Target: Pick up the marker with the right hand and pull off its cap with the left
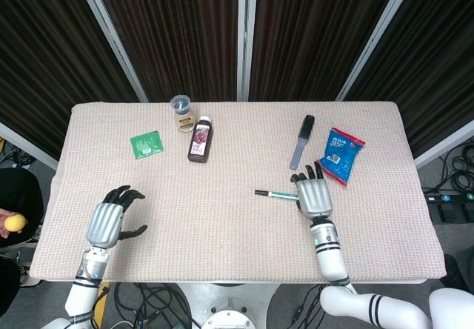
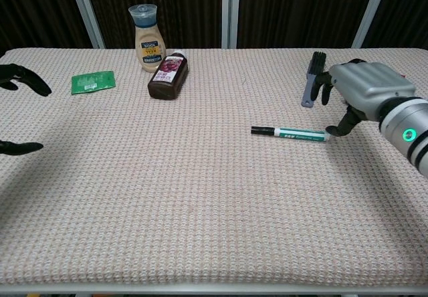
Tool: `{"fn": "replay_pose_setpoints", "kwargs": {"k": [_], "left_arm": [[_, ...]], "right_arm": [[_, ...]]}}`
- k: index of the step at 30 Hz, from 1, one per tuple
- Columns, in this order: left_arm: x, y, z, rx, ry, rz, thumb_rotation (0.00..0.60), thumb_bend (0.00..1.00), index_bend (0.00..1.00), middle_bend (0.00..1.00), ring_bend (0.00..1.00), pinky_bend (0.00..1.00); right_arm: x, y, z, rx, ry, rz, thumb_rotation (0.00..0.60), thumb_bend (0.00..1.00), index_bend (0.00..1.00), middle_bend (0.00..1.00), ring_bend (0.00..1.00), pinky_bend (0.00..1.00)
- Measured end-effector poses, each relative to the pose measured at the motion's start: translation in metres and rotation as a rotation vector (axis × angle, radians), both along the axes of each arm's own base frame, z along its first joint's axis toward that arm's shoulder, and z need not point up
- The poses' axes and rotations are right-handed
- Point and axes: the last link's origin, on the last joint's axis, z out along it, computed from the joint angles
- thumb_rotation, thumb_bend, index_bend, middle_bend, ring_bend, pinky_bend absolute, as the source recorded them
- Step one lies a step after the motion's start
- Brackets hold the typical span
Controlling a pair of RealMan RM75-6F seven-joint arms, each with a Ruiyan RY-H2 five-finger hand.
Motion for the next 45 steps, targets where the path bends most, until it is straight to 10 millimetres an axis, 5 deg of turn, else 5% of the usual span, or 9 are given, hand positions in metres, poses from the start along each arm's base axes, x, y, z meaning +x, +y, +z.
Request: {"fn": "replay_pose_setpoints", "kwargs": {"k": [16,45], "left_arm": [[-0.003,0.002,0.000,-0.010,-0.007,-0.003,0.600,0.05,0.32,0.29,0.16,0.21],[-0.007,0.000,-0.006,-0.036,0.003,0.004,0.600,0.05,0.32,0.29,0.16,0.21]], "right_arm": [[0.013,-0.004,-0.039,0.053,0.052,-0.055,0.600,0.17,0.42,0.42,0.14,0.00],[0.008,-0.011,-0.054,0.053,0.016,-0.104,0.600,0.25,0.49,0.49,0.22,0.02]]}}
